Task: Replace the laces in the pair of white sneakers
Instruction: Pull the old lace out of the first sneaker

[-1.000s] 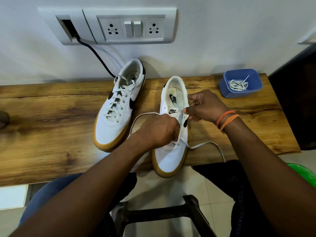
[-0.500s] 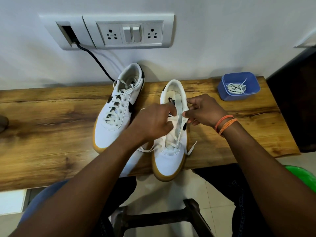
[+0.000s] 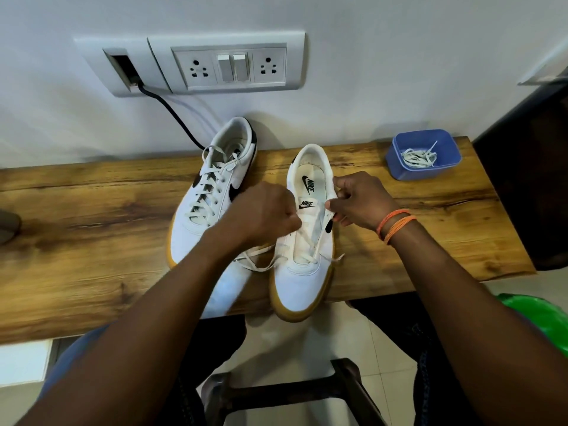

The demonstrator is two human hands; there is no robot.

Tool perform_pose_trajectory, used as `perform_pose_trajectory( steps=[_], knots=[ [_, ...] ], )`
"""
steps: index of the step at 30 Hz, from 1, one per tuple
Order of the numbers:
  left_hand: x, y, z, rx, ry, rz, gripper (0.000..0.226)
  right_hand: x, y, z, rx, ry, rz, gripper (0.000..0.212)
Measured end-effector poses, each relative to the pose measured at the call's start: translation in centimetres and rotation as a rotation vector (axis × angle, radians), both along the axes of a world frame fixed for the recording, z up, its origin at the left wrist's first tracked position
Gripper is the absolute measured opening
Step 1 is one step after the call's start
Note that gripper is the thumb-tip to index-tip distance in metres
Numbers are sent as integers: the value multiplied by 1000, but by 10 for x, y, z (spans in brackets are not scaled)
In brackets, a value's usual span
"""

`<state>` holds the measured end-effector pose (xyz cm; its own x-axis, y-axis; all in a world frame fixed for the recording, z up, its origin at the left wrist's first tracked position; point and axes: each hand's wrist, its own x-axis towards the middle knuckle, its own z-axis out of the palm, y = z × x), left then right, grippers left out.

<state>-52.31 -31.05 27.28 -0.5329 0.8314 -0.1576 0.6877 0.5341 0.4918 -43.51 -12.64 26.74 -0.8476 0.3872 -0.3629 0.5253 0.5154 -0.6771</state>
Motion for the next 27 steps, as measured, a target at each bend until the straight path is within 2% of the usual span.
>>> perform_pose_trajectory(
  steps=[2,4,8,11,13,21,27],
  knots=[
    [-11,-7,2,66,21,103,21,1,1,0,-13,4,-5,31],
    [-9,-9,2,96,28,114,13,1,2,-1,-30,10,-4,30],
    [12,2,-2,109,28,-30,21,0,4,0,-43,9,16,28],
    [31,9,-16,3,118,-210,19,1,5,-1,-43,21,31,26],
    [36,10,-22,-69,92,-213,22,1,5,-1,-35,29,42,23],
    [35,11,-22,-114,-56,-214,19,2,5,-2,-43,52,44,25],
    [33,10,-22,-110,-61,-213,17,2,6,-3,-52,48,48,22]
  ],
)
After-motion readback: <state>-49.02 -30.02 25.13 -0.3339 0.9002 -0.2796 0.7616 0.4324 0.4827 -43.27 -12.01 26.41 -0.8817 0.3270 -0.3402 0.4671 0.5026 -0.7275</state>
